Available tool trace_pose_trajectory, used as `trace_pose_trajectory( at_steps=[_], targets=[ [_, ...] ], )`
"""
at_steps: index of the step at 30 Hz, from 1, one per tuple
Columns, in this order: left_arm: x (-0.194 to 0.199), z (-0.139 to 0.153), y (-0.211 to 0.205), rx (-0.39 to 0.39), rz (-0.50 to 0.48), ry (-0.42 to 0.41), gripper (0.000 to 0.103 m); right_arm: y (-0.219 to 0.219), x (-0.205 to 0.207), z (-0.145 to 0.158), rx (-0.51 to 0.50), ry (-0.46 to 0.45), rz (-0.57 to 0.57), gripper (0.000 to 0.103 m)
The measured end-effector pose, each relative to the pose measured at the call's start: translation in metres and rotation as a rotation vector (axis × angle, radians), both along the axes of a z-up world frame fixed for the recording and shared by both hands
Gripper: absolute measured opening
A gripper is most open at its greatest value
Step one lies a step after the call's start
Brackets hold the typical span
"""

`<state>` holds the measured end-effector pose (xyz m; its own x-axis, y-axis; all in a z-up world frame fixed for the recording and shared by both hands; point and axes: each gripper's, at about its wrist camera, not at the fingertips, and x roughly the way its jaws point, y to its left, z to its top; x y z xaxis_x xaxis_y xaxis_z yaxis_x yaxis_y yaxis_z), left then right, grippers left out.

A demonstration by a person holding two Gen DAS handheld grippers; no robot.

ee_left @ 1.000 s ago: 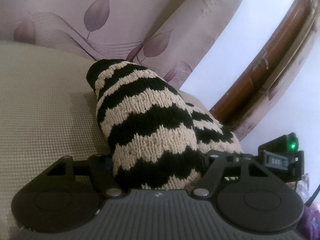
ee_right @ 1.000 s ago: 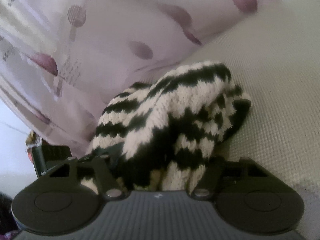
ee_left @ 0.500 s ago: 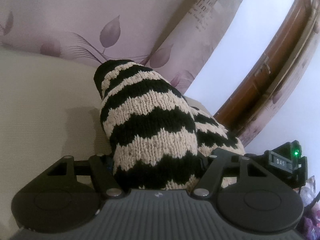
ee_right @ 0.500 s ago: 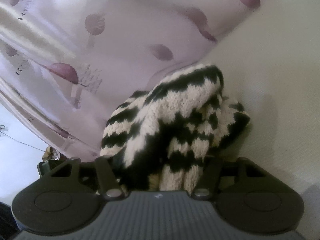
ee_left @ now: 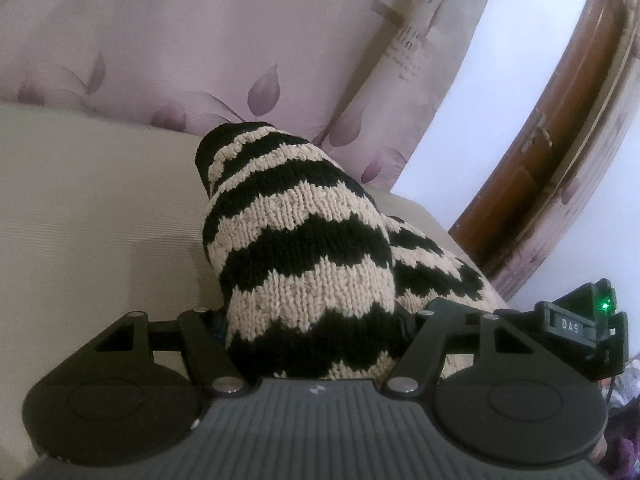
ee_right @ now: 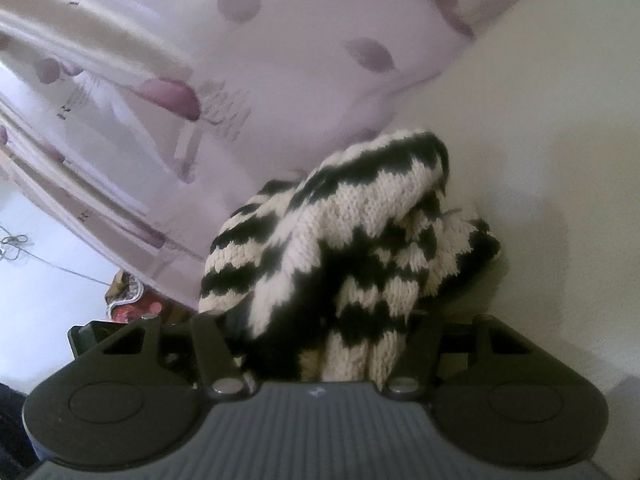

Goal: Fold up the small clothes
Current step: 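Hold the rolled cardigan bundle closed with both grippers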

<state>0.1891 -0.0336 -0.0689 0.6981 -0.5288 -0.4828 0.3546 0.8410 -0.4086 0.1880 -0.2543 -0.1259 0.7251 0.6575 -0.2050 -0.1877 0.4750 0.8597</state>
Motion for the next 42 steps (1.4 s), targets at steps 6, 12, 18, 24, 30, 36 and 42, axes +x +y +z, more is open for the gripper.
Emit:
trace_pose_trajectory(
  at_steps=[6,12,18,24,30,36,42],
  targets=[
    [-0.027,0.012,0.012,0.018,0.014,-0.014,0.067,0.023,-0.023,0.007,0.004,-0.018,0.009,0.06],
    [-0.046,0.016,0.018,0.025,0.025,-0.021,0.067,0.042,-0.044,0.012,-0.004,-0.022,0.011,0.06],
    [-0.066,0.017,0.029,0.025,0.032,-0.035,0.067,0.057,-0.062,0.017,-0.012,-0.029,0.012,0.06],
    [-0.082,0.016,0.04,0.008,0.037,-0.038,0.067,0.067,-0.078,0.021,-0.014,-0.037,0.01,0.06],
    [-0.095,0.017,0.046,0.004,0.036,-0.047,0.067,0.076,-0.092,0.024,-0.013,-0.051,0.007,0.06],
    [-0.104,0.018,0.051,-0.005,0.039,-0.055,0.067,0.082,-0.103,0.027,-0.016,-0.058,0.005,0.061],
    [-0.115,0.022,0.057,-0.012,0.037,-0.076,0.067,0.088,-0.115,0.036,-0.026,-0.08,0.008,0.061]
  ],
)
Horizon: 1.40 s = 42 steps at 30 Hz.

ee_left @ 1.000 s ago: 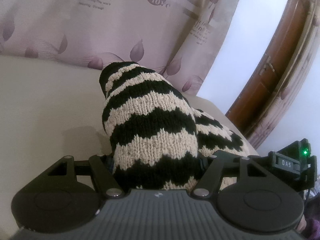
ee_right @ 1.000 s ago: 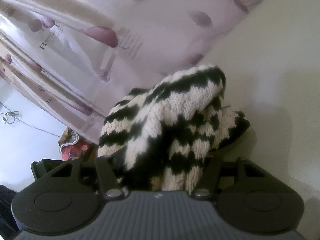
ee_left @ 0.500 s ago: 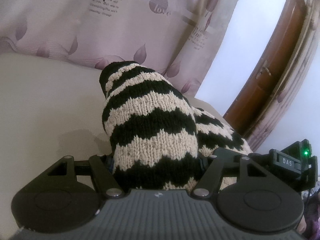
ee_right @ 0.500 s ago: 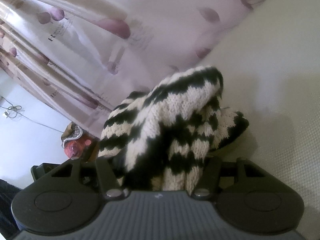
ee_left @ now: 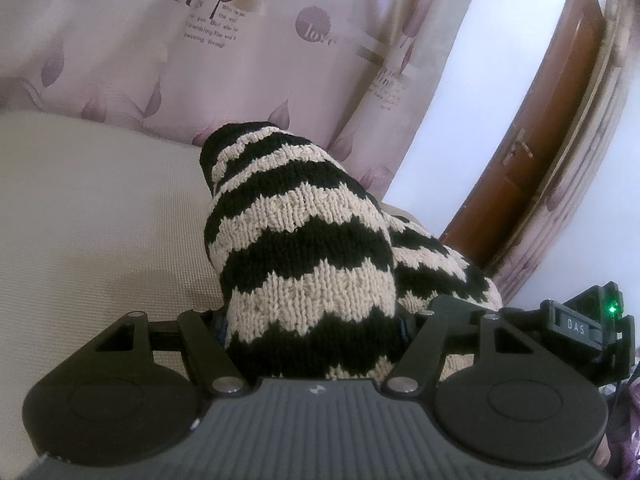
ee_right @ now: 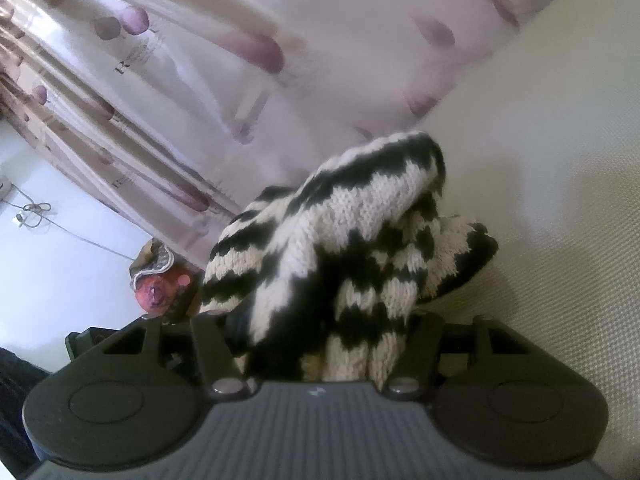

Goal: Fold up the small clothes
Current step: 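Hold the rolled cardigan bundle closed with both grippers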

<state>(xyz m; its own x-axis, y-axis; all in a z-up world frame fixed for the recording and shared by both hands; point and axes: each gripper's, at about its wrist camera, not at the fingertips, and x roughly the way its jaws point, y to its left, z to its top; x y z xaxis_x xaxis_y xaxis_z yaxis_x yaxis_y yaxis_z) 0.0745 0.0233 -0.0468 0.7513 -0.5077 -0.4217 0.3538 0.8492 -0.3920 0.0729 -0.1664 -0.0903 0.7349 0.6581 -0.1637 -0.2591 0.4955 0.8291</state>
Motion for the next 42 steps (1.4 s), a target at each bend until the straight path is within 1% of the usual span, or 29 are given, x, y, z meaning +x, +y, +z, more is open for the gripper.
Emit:
trace_pose_trajectory(
  at_steps=[9,14,22,30,42],
  targets=[
    [-0.013,0.005,0.002,-0.001,0.005,-0.019,0.067,0.006,-0.011,0.006,-0.007,-0.02,0.0,0.06],
    [-0.018,0.004,0.0,0.011,0.004,-0.028,0.067,0.007,-0.017,0.007,-0.017,-0.026,-0.002,0.061],
    [-0.017,0.003,0.002,0.015,0.001,-0.027,0.067,0.007,-0.021,0.005,-0.014,-0.024,-0.011,0.061],
    [-0.005,-0.001,0.003,0.018,-0.007,-0.005,0.068,0.007,-0.018,0.004,-0.023,-0.017,-0.015,0.061],
    [0.02,-0.022,0.006,0.024,0.004,0.045,0.068,0.007,0.003,-0.015,-0.042,0.016,-0.018,0.061]
  ],
)
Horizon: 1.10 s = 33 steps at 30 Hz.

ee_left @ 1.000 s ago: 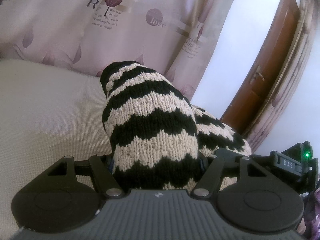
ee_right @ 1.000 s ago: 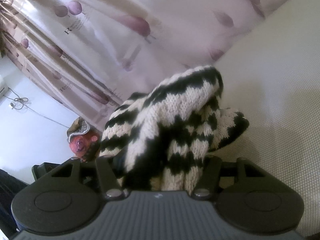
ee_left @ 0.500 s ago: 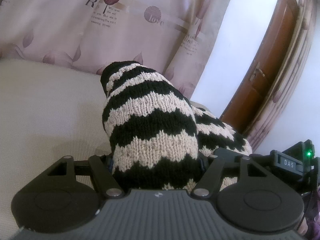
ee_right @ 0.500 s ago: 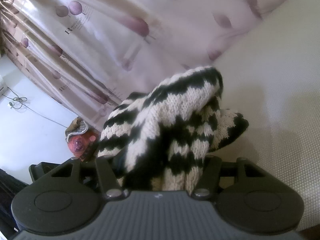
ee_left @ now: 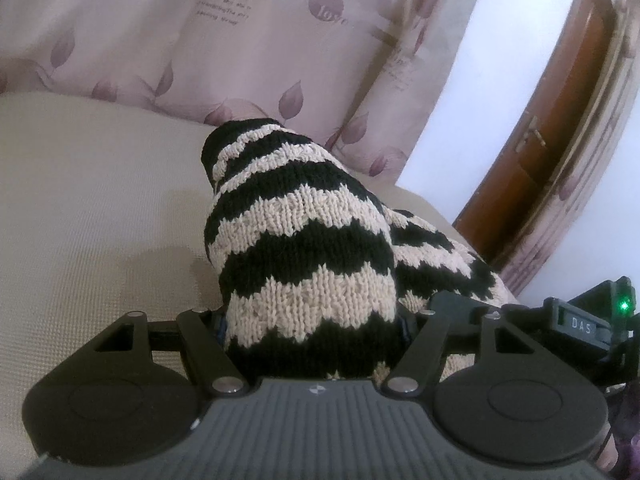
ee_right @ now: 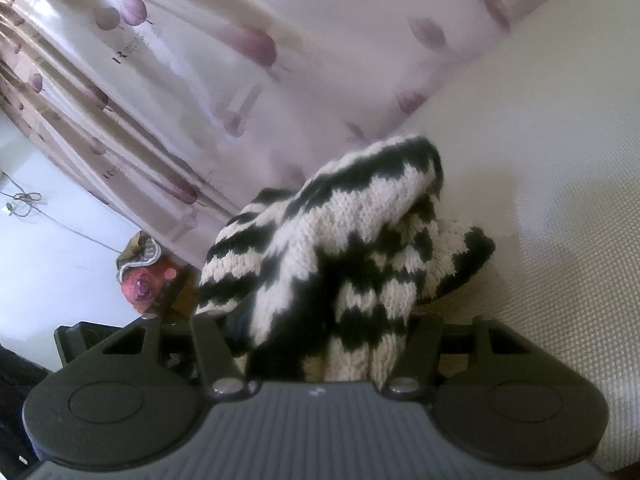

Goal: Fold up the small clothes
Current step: 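Hold the rolled cardigan bundle closed with both grippers, then open both grippers and lift them away from the folded bundle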

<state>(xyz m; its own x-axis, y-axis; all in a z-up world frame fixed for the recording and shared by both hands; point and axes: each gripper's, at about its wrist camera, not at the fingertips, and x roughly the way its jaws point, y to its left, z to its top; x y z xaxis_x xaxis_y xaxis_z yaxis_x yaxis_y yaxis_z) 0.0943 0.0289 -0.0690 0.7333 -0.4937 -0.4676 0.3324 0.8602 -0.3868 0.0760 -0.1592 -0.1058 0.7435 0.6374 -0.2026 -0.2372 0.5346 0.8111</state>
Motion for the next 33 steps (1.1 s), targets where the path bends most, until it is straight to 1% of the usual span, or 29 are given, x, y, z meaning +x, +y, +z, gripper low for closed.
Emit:
trace_pose_trajectory(
  at_steps=[3,6,13,15,18,19,20,21,22,24,26,28,29,31,33],
  targets=[
    [0.008,-0.006,0.003,-0.006,0.009,0.016,0.068,0.001,0.008,-0.004,-0.005,0.004,0.002,0.061],
    [0.013,-0.01,0.004,0.004,0.009,0.019,0.068,0.0,0.014,-0.008,-0.011,0.005,0.006,0.061],
    [0.027,-0.03,0.0,0.055,0.023,0.035,0.072,-0.002,0.025,-0.018,-0.116,0.012,-0.002,0.061],
    [0.029,-0.036,0.002,0.062,0.036,0.039,0.075,-0.001,0.028,-0.021,-0.17,0.01,-0.003,0.061],
    [0.03,-0.039,0.003,0.074,0.053,0.033,0.082,-0.001,0.029,-0.023,-0.239,0.011,-0.015,0.061],
    [0.03,-0.039,0.002,0.094,0.06,0.021,0.087,0.0,0.029,-0.022,-0.27,0.009,-0.02,0.061],
    [0.029,-0.038,-0.001,0.126,0.07,0.003,0.093,0.003,0.029,-0.021,-0.33,0.003,-0.024,0.061],
    [0.026,-0.037,-0.003,0.155,0.08,-0.018,0.095,0.007,0.028,-0.02,-0.393,-0.003,-0.028,0.062],
    [0.023,-0.036,-0.006,0.185,0.089,-0.045,0.097,0.01,0.027,-0.02,-0.428,-0.01,-0.031,0.063],
    [0.019,-0.036,-0.01,0.221,0.085,-0.074,0.098,0.011,0.025,-0.02,-0.477,-0.021,-0.041,0.067],
    [0.021,-0.038,-0.009,0.215,0.091,-0.073,0.098,0.013,0.023,-0.02,-0.521,-0.03,-0.061,0.077],
    [0.021,-0.04,-0.008,0.208,0.091,-0.08,0.099,0.015,0.021,-0.02,-0.565,-0.059,-0.069,0.081],
    [0.022,-0.04,-0.008,0.205,0.094,-0.085,0.099,0.016,0.02,-0.021,-0.575,-0.061,-0.078,0.086],
    [0.018,-0.038,-0.009,0.211,0.103,-0.105,0.099,0.013,0.02,-0.024,-0.55,-0.052,-0.083,0.086],
    [0.011,-0.034,-0.012,0.234,0.118,-0.14,0.1,0.013,0.018,-0.023,-0.555,-0.057,-0.095,0.087]
  ],
)
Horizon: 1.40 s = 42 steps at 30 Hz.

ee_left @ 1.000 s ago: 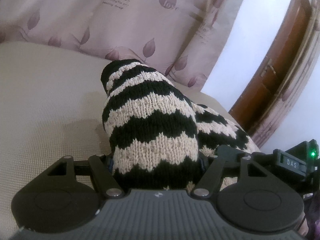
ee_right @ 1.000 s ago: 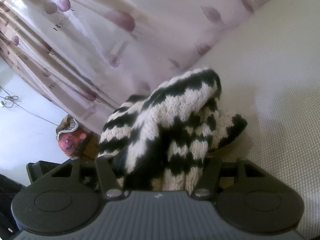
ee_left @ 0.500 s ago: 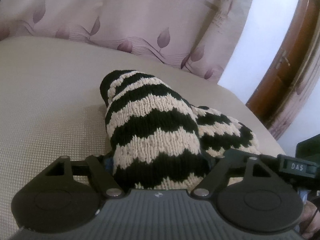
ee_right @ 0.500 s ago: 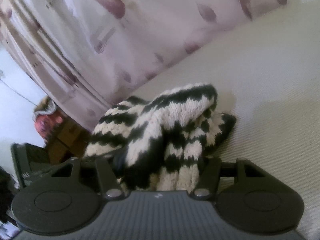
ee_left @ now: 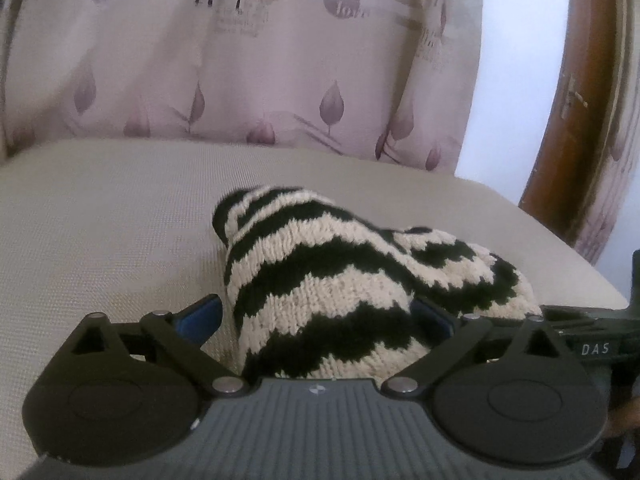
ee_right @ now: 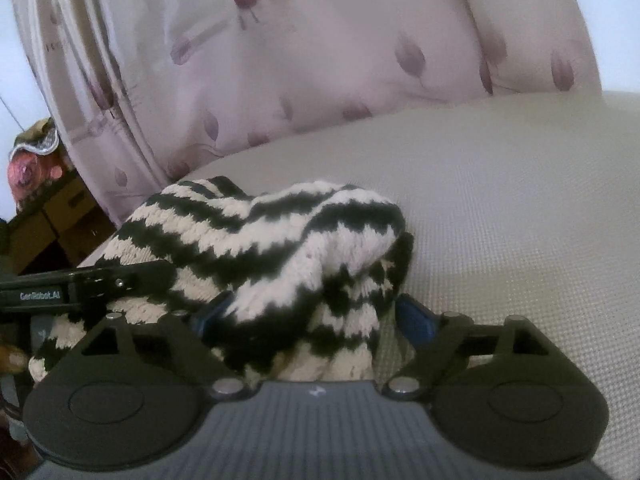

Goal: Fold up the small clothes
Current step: 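Open both grippers and lift them away from the folded bundle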

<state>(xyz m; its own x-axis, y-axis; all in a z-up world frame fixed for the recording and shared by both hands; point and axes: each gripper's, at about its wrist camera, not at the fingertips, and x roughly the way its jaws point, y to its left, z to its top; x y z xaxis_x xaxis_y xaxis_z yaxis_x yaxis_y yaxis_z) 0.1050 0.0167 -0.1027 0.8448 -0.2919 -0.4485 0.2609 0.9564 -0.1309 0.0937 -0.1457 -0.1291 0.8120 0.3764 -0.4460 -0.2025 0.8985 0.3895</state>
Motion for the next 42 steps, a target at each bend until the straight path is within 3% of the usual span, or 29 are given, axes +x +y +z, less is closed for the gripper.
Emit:
trace_pose_trajectory(
  at_steps=[3,7,14,23,27,33,42],
  targets=[
    [-0.019,0.012,-0.006,0.055,0.047,-0.1,0.103,0.005,-0.009,0.013,-0.033,-0.043,-0.023,0.087],
    [-0.041,0.029,-0.01,0.072,0.083,-0.201,0.103,0.01,-0.041,0.038,-0.057,-0.178,-0.07,0.088],
    [-0.062,0.048,-0.024,0.095,0.198,-0.261,0.103,0.029,-0.096,0.052,-0.064,-0.286,-0.167,0.096],
    [-0.095,0.071,-0.033,0.129,0.278,-0.33,0.103,0.045,-0.129,0.063,-0.11,-0.321,-0.2,0.101],
    [-0.111,0.08,-0.029,0.086,0.249,-0.395,0.103,0.042,-0.14,0.068,-0.091,-0.323,-0.201,0.102],
    [-0.127,0.089,-0.038,0.123,0.201,-0.47,0.103,0.044,-0.147,0.07,-0.089,-0.326,-0.197,0.102],
    [-0.13,0.089,-0.048,0.123,0.147,-0.431,0.103,0.042,-0.148,0.067,-0.072,-0.312,-0.196,0.102]
  ],
)
